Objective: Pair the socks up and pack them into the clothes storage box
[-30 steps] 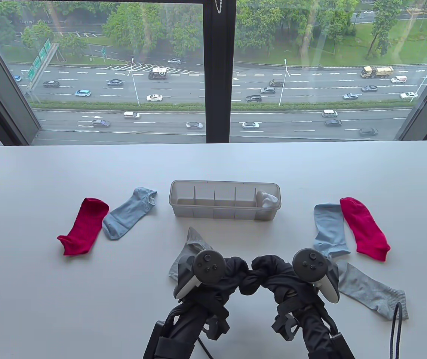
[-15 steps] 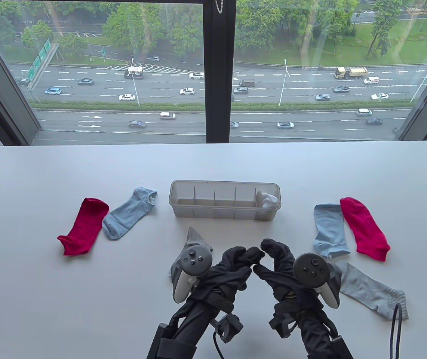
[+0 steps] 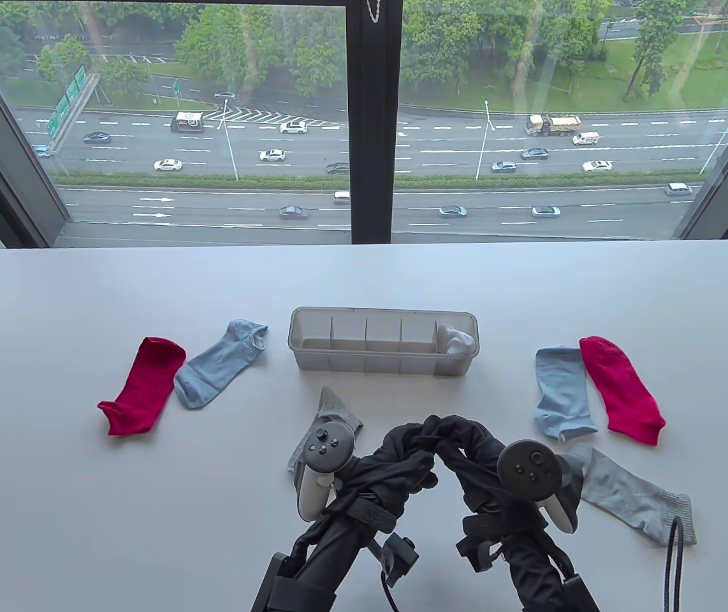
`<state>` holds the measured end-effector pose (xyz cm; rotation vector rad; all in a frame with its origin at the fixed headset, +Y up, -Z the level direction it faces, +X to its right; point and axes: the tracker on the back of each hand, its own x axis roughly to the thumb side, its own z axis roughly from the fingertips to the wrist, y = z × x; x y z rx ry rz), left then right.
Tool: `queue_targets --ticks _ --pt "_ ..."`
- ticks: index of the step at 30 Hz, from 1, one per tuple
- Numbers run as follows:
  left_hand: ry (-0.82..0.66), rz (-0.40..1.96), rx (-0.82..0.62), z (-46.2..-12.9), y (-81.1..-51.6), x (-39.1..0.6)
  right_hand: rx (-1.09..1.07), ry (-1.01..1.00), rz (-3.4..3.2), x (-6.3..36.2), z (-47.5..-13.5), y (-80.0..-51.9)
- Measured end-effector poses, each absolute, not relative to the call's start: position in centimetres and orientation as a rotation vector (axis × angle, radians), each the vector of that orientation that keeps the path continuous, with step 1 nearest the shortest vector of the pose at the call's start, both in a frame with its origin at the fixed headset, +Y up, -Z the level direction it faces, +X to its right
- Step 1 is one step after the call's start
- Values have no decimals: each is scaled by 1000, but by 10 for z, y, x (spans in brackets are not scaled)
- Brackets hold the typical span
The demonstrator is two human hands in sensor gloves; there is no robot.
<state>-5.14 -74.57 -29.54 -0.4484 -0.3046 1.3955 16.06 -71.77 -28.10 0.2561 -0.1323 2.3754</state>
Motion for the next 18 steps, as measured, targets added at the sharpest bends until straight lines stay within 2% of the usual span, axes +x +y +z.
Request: queue_targets --ticks 7,11,14,17,18 --pt "-326 1325 -438 -294 -745 -50 242 -160 2422 161 -281 -720" --pt "-361 1304 -432 -295 -742 -47 211 -111 2389 165 -284 -723" --pt "-468 1234 -461 -293 -736 -44 134 -52 2270 174 -289 -726" --pt "-545 1099 -461 -290 -730 -35 145 41 2225 184 -295 -732" --pt "-584 1066 -515 -289 -730 -31 146 43 2241 189 -297 -735"
